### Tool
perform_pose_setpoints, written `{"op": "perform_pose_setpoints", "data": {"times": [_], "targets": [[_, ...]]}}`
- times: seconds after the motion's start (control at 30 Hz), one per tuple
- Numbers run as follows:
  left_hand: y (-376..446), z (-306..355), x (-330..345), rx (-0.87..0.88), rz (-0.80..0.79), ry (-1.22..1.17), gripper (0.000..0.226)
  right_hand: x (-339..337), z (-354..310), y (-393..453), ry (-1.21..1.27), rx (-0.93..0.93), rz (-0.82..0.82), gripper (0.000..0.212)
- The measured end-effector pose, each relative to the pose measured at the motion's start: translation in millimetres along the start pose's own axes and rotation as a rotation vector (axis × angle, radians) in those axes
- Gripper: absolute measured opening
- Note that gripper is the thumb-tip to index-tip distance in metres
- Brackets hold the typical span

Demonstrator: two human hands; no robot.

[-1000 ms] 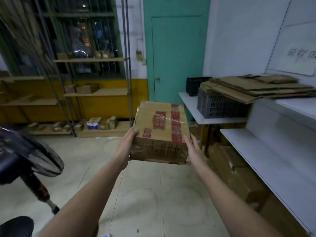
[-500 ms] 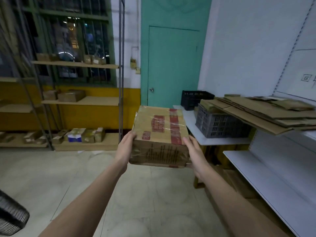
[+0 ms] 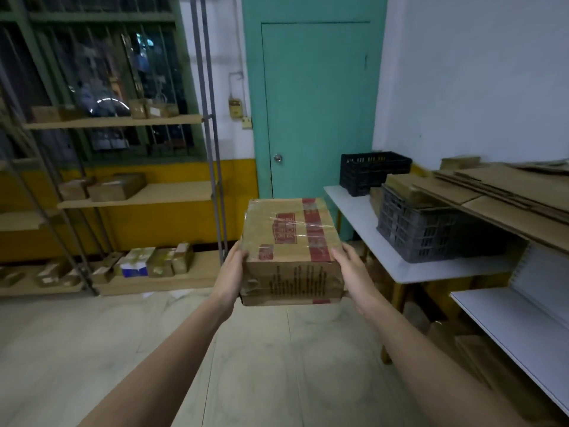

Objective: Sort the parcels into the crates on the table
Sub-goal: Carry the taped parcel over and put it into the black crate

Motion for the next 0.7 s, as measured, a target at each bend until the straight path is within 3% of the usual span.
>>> {"op": "perform_pose_setpoints", "data": {"times": [0.23, 0.47, 0.7], "targets": [[119, 3, 22, -0.042, 0.01, 0.027, 0.018, 46, -4, 112, -0.008, 0.061, -0.013, 0.055], [250, -9, 32, -0.056, 0.009, 0.022, 0.068, 112, -8, 229, -0.035, 0.052, -0.057, 0.049], [410, -17, 46, -0.056, -0.01, -0.024, 0.067, 187, -4, 369, -0.07, 0.055, -0.046, 0.055]]}}
Point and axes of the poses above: each hand's wrist, its own y-axis towards the middle knuckle, its own x-axis out of the palm, z = x × y, the point moved 7 cm from there along y, towards the middle knuckle, and after that the axes turned 11 degrees about z, right-handed, at the moved point
